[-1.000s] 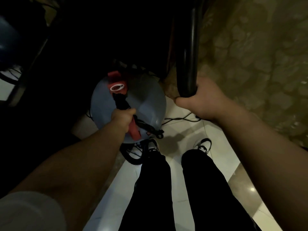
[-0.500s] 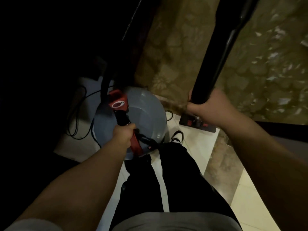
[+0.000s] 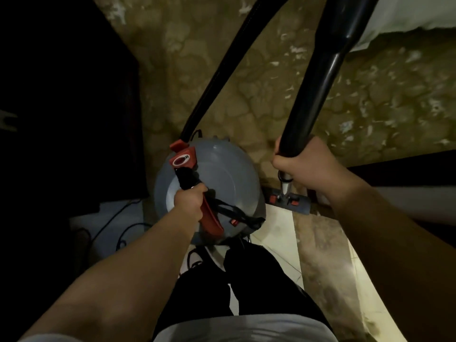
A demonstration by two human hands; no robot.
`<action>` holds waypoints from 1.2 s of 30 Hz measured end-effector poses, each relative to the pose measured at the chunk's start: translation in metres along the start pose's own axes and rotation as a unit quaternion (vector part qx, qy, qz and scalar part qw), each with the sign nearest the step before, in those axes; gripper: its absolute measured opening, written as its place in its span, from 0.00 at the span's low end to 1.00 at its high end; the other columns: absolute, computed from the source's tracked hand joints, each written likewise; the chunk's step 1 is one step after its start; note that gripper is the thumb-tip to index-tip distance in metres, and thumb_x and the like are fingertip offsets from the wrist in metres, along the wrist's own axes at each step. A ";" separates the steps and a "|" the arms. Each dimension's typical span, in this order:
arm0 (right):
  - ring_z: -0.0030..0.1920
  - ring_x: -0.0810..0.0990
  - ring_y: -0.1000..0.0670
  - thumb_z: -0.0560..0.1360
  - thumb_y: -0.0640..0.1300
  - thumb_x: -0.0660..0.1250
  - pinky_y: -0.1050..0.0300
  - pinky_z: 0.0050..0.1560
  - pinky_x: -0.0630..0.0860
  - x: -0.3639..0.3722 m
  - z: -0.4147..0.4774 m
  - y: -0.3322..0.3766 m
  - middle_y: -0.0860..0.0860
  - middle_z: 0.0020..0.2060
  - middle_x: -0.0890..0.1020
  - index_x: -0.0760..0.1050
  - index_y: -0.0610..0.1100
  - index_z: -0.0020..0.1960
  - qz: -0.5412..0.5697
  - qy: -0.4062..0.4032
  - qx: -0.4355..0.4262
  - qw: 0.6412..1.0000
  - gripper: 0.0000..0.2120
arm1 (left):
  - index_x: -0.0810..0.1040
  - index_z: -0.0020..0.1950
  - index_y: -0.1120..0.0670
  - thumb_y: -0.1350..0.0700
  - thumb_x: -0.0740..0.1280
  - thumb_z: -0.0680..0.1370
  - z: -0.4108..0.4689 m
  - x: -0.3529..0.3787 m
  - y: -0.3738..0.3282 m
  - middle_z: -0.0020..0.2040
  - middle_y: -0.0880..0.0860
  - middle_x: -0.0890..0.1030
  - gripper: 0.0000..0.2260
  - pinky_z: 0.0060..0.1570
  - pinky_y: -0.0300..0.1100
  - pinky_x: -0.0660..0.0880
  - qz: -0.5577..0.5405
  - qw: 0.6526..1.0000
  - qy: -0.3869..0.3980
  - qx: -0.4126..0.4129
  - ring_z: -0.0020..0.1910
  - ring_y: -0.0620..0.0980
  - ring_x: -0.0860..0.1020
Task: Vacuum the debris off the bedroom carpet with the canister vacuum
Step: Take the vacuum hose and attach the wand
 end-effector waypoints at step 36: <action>0.33 0.80 0.62 0.73 0.46 0.80 0.67 0.34 0.78 0.023 0.343 0.121 0.49 0.41 0.82 0.83 0.38 0.55 0.141 -0.217 0.118 0.959 0.16 | 0.72 0.68 0.59 0.46 0.72 0.77 0.199 0.128 -0.392 0.62 0.54 0.79 0.25 0.62 0.55 0.77 0.178 0.980 -0.040 0.083 0.58 0.57 0.79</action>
Point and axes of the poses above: each hand's wrist, its own z-axis towards the middle knuckle, its own x-axis out of the palm, y = z × x, the point moved 7 cm from there along z, towards the middle knuckle
